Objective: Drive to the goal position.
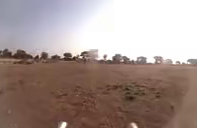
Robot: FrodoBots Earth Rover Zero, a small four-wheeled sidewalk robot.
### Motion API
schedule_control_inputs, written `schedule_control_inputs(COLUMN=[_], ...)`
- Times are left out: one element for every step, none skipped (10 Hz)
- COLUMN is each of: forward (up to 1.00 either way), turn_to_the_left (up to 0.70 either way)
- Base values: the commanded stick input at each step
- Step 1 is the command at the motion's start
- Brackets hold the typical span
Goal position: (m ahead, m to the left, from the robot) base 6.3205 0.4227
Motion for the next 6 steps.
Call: schedule_control_inputs(forward=[0.7, 0.7, 0.7, 0.7, 0.7, 0.7], turn_to_the_left=[0.0, 0.0, 0.0, 0.0, 0.0, 0.0])
